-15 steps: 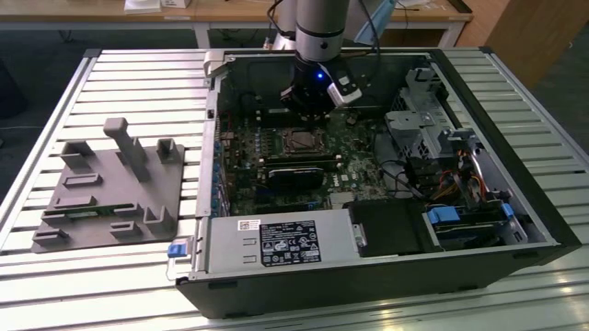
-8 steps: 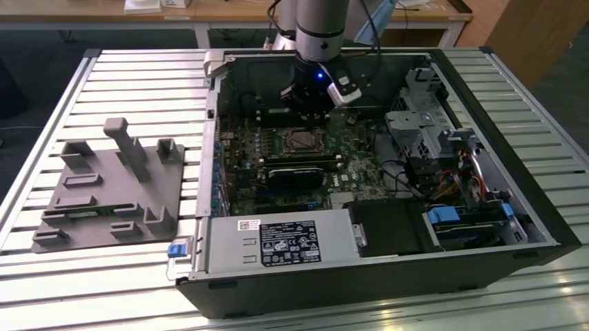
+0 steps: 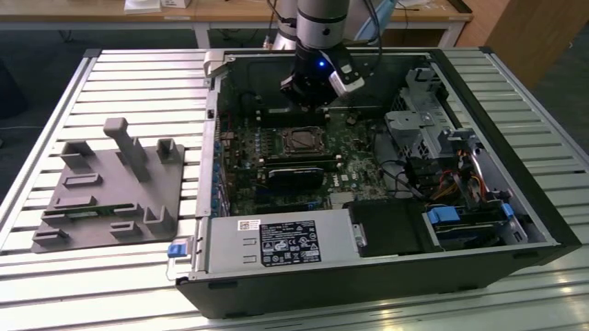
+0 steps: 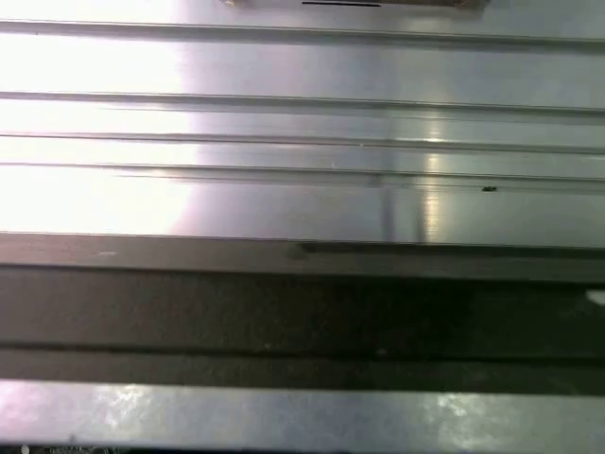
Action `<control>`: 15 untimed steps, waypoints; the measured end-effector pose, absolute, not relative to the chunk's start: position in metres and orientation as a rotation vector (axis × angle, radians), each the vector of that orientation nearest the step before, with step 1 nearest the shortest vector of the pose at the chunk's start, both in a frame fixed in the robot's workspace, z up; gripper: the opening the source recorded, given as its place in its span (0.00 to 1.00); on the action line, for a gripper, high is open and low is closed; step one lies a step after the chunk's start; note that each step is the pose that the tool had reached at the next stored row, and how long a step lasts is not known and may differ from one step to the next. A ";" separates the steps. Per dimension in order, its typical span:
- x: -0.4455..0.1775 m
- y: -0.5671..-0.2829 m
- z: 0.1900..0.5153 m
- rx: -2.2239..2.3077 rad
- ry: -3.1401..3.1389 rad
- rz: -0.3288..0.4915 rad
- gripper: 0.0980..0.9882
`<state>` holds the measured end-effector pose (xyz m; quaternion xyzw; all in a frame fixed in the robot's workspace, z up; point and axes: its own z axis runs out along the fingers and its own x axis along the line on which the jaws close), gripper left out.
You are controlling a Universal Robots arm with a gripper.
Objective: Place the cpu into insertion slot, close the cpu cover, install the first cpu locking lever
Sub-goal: 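Close the cpu cover, then install the first cpu locking lever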
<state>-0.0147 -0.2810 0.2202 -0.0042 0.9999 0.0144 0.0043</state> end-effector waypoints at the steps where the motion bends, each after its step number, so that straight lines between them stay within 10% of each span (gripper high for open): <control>1: -0.015 -0.281 0.220 -0.013 3.133 0.045 0.01; 15: -0.015 -0.288 0.220 -0.013 3.133 0.044 0.01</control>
